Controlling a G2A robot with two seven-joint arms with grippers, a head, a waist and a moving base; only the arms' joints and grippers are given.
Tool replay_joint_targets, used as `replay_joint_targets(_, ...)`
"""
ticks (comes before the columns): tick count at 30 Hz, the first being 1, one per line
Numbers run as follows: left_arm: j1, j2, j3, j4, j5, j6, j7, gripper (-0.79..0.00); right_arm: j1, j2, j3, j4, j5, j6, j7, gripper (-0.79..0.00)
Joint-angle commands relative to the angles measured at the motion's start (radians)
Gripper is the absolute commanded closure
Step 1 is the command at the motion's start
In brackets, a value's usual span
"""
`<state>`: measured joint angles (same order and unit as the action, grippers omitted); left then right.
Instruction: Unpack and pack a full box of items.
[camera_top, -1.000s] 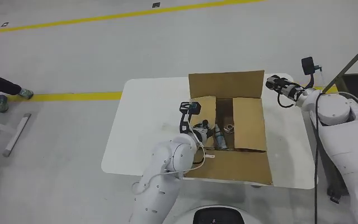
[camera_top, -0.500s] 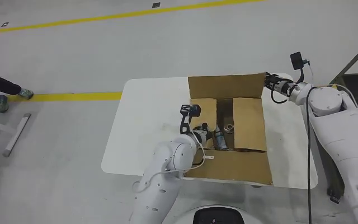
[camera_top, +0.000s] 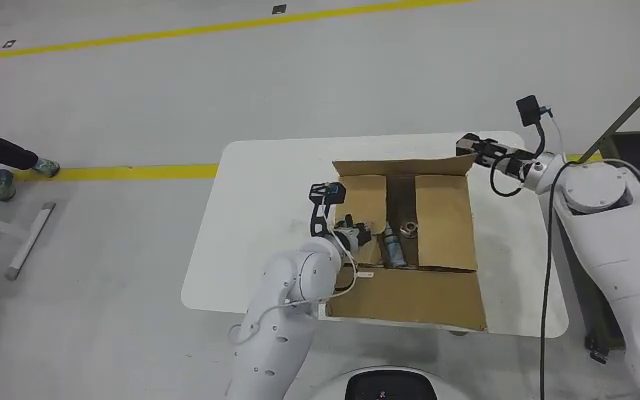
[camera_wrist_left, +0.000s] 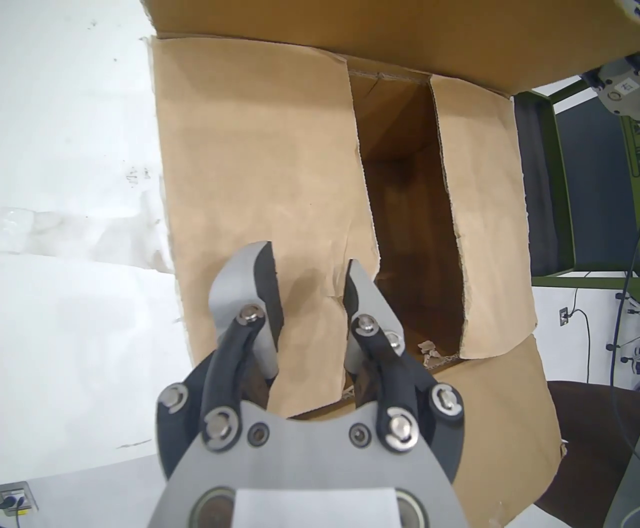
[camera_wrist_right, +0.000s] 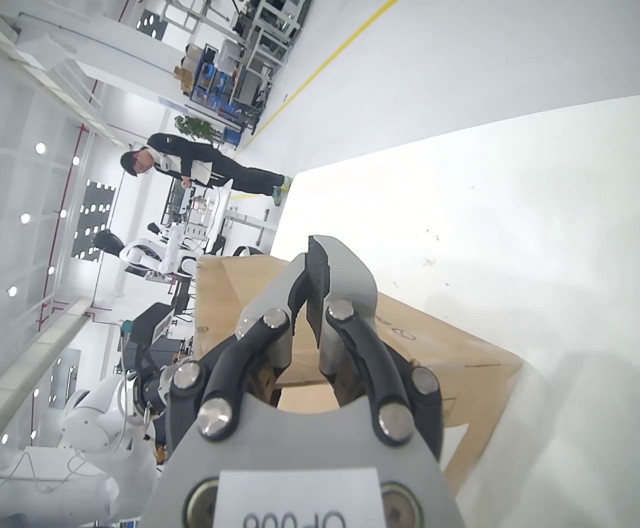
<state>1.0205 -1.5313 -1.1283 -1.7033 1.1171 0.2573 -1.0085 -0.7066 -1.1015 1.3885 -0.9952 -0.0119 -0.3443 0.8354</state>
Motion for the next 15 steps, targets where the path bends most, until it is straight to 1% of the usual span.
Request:
replay_joint_targets(1,0.013,0.003,-0.015,-0.024,0.005,0.005,-0.003,-0.785,-0.014,0.005,0.005,-0.027,-0.004,-0.013,0.022,0.000)
replay_joint_targets(5,0.042,0.012,-0.039,-0.077,0.038,-0.003,-0.019,-0.785,-0.054,0.019,0.015,-0.090,-0.072,-0.042,0.047,0.000)
replay_joint_targets(9,0.042,0.012,-0.039,-0.077,0.038,-0.003,-0.019,-0.785,-0.107,0.029,0.020,-0.159,-0.097,-0.057,0.069,0.000)
replay_joint_targets(15,0.042,0.012,-0.039,-0.077,0.038,-0.003,-0.019,-0.785,-0.187,0.039,0.013,-0.248,-0.175,-0.055,0.045,0.000)
